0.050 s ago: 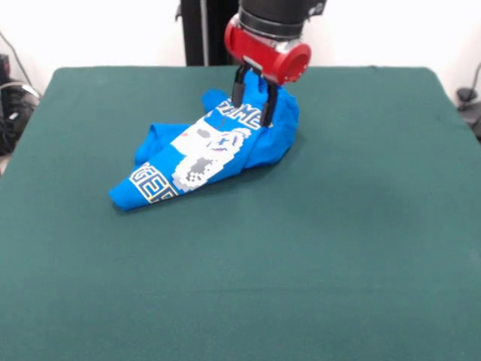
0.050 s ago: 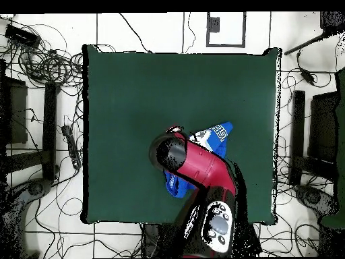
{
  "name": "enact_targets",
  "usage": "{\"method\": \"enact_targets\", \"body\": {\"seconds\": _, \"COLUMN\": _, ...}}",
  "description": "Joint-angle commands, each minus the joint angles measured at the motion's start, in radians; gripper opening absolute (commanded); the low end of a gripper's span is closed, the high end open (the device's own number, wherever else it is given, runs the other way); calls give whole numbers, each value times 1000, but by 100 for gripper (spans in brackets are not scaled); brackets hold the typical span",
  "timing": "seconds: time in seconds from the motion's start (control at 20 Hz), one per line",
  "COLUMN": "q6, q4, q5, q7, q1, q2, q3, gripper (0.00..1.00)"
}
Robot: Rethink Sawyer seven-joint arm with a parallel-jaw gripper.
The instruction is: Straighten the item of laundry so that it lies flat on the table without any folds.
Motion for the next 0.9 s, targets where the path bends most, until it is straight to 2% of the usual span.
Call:
{"method": "enact_targets", "body": {"seconds": 0.05, "q6": -78, "q4": 166, "q5": 6, "q7": 196, "q1": 22, "q2": -7, "q3": 88, "gripper": 100}}
{"method": "enact_targets", "body": {"seconds": 0.6, "q6": -124, "q4": 117, "q5": 40, "q7": 218, "q1": 43, "q2": 67, "q3": 104, "gripper": 100}}
{"method": "enact_targets", "body": {"seconds": 0.9, "q6": -147, "q4": 124, "q5": 36, "q7": 201, "q1": 18, "q2": 72, "q3": 131, "gripper": 100}}
